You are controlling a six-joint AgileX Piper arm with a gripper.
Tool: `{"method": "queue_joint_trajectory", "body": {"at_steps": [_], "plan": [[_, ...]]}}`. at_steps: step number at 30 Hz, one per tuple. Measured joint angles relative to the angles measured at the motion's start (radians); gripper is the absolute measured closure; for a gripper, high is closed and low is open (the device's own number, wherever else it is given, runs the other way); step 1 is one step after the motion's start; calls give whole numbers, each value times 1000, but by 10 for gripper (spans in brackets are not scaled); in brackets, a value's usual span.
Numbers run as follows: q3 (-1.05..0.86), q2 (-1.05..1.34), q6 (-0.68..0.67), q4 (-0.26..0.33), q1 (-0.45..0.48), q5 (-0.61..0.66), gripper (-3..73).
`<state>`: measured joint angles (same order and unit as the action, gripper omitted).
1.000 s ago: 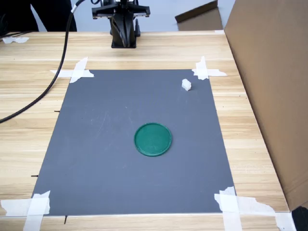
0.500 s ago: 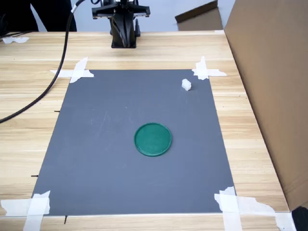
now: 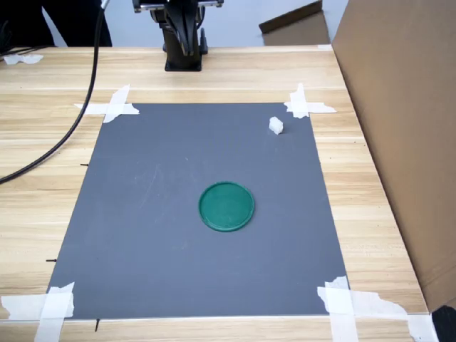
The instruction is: Grasp a white terminal and put it in the green lid.
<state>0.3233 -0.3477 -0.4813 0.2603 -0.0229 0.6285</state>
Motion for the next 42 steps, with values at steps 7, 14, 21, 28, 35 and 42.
{"method": "queue_joint_trajectory", "body": {"at_steps": [7, 14, 21, 28, 35, 42], "plan": [[220, -169, -57, 1, -2, 151, 723], [299, -209, -62, -26, -193, 250, 723], [404, -260, -61, -13, -210, 250, 723], [560, -415, -74, 13, -210, 357, 723], [681, -536, -183, -19, -369, 562, 642], [719, -587, -186, -94, -380, 600, 426]]}}
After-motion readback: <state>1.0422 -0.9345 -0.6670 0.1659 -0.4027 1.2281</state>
